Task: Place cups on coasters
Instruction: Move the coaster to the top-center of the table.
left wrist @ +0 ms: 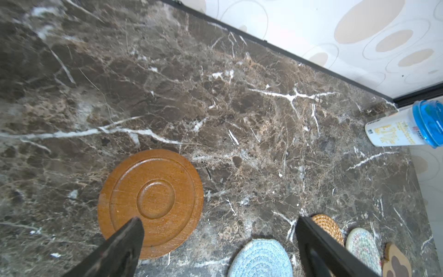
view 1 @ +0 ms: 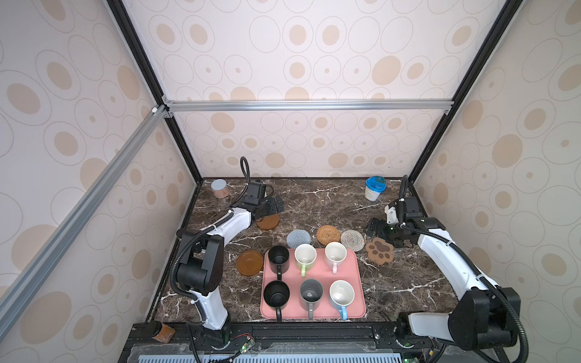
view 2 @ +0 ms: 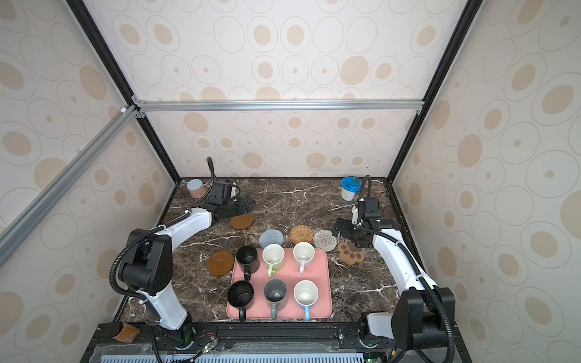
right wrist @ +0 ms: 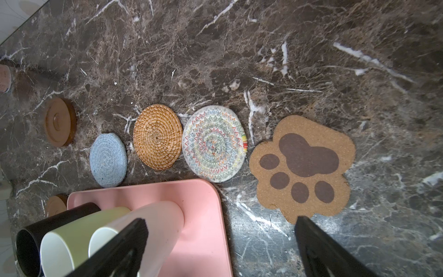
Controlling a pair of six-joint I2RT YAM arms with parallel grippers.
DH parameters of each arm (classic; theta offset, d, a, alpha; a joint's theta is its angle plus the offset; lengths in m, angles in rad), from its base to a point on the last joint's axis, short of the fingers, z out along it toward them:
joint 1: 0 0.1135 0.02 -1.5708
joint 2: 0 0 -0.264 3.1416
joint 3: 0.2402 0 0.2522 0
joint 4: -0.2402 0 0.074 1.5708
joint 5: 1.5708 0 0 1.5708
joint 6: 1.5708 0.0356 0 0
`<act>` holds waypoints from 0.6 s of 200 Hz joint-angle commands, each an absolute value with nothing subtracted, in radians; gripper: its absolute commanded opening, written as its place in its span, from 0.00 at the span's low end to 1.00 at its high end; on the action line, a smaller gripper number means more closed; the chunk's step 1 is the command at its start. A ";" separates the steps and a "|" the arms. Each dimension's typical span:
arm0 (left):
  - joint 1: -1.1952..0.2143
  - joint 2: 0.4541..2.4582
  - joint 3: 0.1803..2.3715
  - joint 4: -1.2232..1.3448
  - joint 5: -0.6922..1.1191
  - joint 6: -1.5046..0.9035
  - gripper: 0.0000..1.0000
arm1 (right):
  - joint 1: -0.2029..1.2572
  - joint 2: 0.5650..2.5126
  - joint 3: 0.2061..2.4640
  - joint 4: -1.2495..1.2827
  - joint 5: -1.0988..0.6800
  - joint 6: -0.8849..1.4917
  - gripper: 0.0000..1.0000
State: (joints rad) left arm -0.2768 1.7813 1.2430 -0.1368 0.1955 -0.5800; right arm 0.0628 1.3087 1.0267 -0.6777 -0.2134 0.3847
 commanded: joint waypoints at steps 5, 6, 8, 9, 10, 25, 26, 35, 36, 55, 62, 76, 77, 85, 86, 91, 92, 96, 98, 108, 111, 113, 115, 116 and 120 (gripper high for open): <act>-0.277 1.829 1.249 -0.133 0.272 -0.600 1.00 | 0.069 1.316 1.043 -0.698 -0.231 0.390 1.00; -0.278 1.831 1.249 -0.133 0.275 -0.600 1.00 | 0.070 1.316 1.042 -0.698 -0.231 0.390 1.00; -0.278 1.836 1.252 -0.133 0.279 -0.601 1.00 | 0.069 1.315 1.041 -0.697 -0.232 0.391 1.00; -0.278 1.838 1.253 -0.134 0.280 -0.601 1.00 | 0.070 1.315 1.040 -0.697 -0.231 0.391 1.00; -0.278 1.840 1.254 -0.135 0.279 -0.601 1.00 | 0.070 1.316 1.039 -0.697 -0.231 0.391 1.00; -0.279 1.871 1.265 -0.131 0.285 -0.597 1.00 | 0.071 1.307 1.026 -0.696 -0.230 0.391 1.00; -0.279 1.873 1.266 -0.130 0.284 -0.597 1.00 | 0.072 1.306 1.026 -0.696 -0.232 0.391 1.00; -0.280 1.888 1.270 -0.125 0.283 -0.595 1.00 | 0.071 1.301 1.017 -0.696 -0.231 0.391 1.00; -0.279 1.890 1.271 -0.124 0.282 -0.594 1.00 | 0.071 1.300 1.016 -0.696 -0.231 0.391 1.00; -0.279 1.937 1.301 -0.133 0.285 -0.585 1.00 | 0.071 1.287 0.999 -0.698 -0.227 0.391 1.00; -0.280 1.954 1.312 -0.138 0.289 -0.583 1.00 | 0.071 1.285 0.994 -0.700 -0.226 0.391 1.00; -0.279 1.988 1.325 -0.138 0.292 -0.582 1.00 | 0.071 1.281 0.990 -0.702 -0.224 0.393 1.00; -0.279 1.989 1.325 -0.137 0.293 -0.582 1.00 | 0.071 1.281 0.990 -0.703 -0.225 0.393 1.00; -0.279 2.005 1.330 -0.132 0.294 -0.583 1.00 | 0.071 1.280 0.989 -0.704 -0.225 0.393 1.00; -0.279 2.006 1.331 -0.132 0.294 -0.583 1.00 | 0.071 1.281 0.989 -0.705 -0.225 0.393 1.00; -0.277 2.017 1.335 -0.128 0.293 -0.583 1.00 | 0.071 1.281 0.988 -0.704 -0.225 0.394 1.00; -0.278 2.018 1.336 -0.128 0.293 -0.584 1.00 | 0.071 1.280 0.989 -0.704 -0.225 0.394 1.00; -0.279 2.027 1.340 -0.126 0.291 -0.584 1.00 | 0.071 1.278 0.988 -0.704 -0.225 0.394 1.00; -0.279 2.032 1.343 -0.126 0.291 -0.584 1.00 | 0.071 1.279 0.988 -0.704 -0.224 0.394 1.00; -0.278 2.055 1.355 -0.118 0.293 -0.587 1.00 | 0.071 1.278 0.990 -0.705 -0.224 0.394 1.00; -0.280 2.062 1.359 -0.115 0.293 -0.588 1.00 | 0.071 1.278 0.990 -0.705 -0.223 0.393 1.00; -0.279 2.067 1.361 -0.115 0.294 -0.589 1.00 | 0.071 1.279 0.991 -0.706 -0.223 0.395 1.00; -0.279 2.071 1.365 -0.114 0.295 -0.590 1.00 | 0.071 1.278 0.990 -0.706 -0.224 0.396 1.00; -0.279 2.074 1.366 -0.114 0.296 -0.590 1.00 | 0.071 1.279 0.990 -0.707 -0.224 0.396 1.00; -0.280 2.084 1.375 -0.109 0.298 -0.592 1.00 | 0.071 1.279 0.990 -0.706 -0.223 0.396 1.00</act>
